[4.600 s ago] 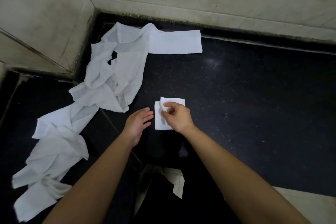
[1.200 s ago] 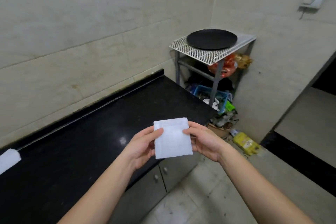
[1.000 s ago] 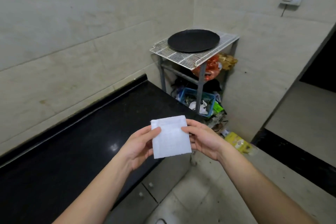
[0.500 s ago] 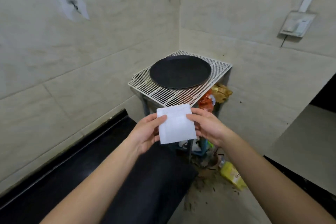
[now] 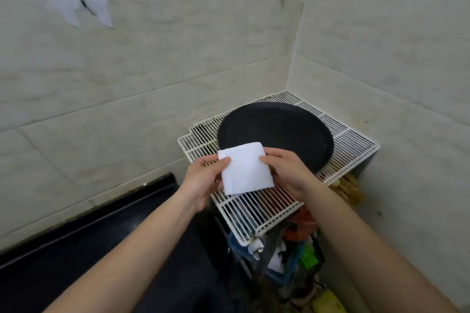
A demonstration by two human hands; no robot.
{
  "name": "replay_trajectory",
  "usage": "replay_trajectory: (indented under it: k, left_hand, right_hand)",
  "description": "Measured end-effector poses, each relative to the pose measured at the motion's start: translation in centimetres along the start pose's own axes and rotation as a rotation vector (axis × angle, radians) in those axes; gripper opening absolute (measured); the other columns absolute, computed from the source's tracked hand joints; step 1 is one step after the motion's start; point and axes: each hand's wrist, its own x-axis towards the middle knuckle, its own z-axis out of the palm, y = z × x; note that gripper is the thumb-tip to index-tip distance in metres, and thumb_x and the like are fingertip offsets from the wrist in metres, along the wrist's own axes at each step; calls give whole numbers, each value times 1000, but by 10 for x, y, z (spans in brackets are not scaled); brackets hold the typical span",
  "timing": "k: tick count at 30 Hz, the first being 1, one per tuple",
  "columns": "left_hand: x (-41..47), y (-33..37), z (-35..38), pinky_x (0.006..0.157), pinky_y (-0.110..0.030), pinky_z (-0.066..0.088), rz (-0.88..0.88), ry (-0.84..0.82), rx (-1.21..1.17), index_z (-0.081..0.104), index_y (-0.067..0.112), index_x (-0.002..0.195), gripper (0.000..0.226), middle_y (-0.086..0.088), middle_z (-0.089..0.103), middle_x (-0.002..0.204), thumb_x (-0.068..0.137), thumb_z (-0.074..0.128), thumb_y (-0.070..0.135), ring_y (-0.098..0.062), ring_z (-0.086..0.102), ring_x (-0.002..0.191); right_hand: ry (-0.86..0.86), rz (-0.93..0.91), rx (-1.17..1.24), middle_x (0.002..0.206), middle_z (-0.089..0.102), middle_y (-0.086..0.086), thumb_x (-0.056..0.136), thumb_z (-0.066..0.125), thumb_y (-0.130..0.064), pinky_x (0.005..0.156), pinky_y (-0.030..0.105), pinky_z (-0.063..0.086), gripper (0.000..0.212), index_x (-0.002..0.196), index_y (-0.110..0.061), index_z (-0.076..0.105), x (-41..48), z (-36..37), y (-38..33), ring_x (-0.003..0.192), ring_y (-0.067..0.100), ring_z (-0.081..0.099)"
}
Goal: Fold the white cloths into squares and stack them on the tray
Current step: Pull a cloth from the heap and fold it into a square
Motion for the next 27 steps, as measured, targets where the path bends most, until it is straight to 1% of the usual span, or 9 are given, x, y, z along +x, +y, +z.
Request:
replay_trajectory:
  k: [2, 4, 7, 10, 12, 16, 23, 25, 27]
  left_hand:
    - [21, 7, 13, 55, -31, 52, 6, 69, -17, 56, 7, 122, 34, -12, 72, 97, 92, 69, 14, -21, 66, 77]
    - [40, 14, 27, 55, -30, 54, 3, 110, -5, 52, 7, 128, 38, -11, 71, 102, 92, 65, 12, -22, 68, 81]
    - [64, 19, 45, 67, -36, 59, -10, 142, 4, 49, 7, 133, 44, -13, 72, 113, 92, 64, 15, -26, 72, 96]
    - [83, 24, 58, 81, -43, 60, -23, 207, -60, 52, 10, 126, 32, -11, 72, 116, 95, 58, 18, -27, 72, 100]
    - [93, 29, 66, 82, -42, 59, -8, 257, -74, 53, 11, 124, 29, -10, 72, 116, 97, 53, 21, -25, 72, 101]
    - [102, 31, 75, 87, -40, 56, -14, 312, -11, 51, 12, 132, 35, -7, 66, 125, 101, 49, 28, -23, 66, 109]
    - [100, 36, 81, 97, -37, 45, -87, 243, -62, 51, 19, 133, 33, -8, 55, 140, 106, 39, 35, -19, 58, 115]
    - [96, 37, 80, 102, -39, 44, -108, 230, -68, 39, 13, 149, 49, -14, 45, 150, 106, 39, 38, -25, 51, 130]
    - [93, 39, 78, 109, -43, 40, -119, 207, -53, 28, 10, 154, 59, -16, 36, 156, 106, 40, 41, -29, 41, 140]
  right_hand:
    - [-50, 20, -44, 112, 73, -1, 99, 56, -14, 86, 37, 60, 23, 108, -29, 70, 34, -11, -9, 101, 17, 71]
    - [-90, 21, -114, 112, 71, -2, 100, 54, -14, 77, 31, 59, 25, 115, -29, 66, 67, -25, -18, 100, 16, 69]
    - [-110, 26, -166, 122, 64, 3, 100, 55, -11, 75, 30, 56, 39, 138, -18, 56, 114, -41, -21, 105, 19, 65]
    - [-135, 41, -175, 139, 57, 6, 97, 59, -14, 83, 32, 55, 52, 148, -15, 46, 153, -49, -20, 116, 23, 60]
    - [-176, 28, -163, 141, 56, 2, 96, 60, -16, 84, 30, 53, 55, 148, -17, 46, 174, -51, -23, 119, 21, 59]
    - [-183, 20, -213, 141, 58, 3, 93, 62, -18, 106, 43, 49, 58, 149, -19, 45, 197, -51, -20, 124, 21, 58]
    - [-180, -35, -321, 139, 60, 2, 92, 62, -19, 106, 44, 50, 57, 147, -21, 47, 205, -52, -11, 123, 19, 59]
    - [-186, -31, -340, 139, 59, 3, 93, 62, -20, 106, 44, 49, 56, 147, -22, 47, 205, -52, -13, 123, 19, 58]
    - [-157, -72, -403, 142, 57, 3, 93, 61, -21, 108, 41, 47, 56, 147, -22, 47, 203, -52, -19, 125, 19, 56]
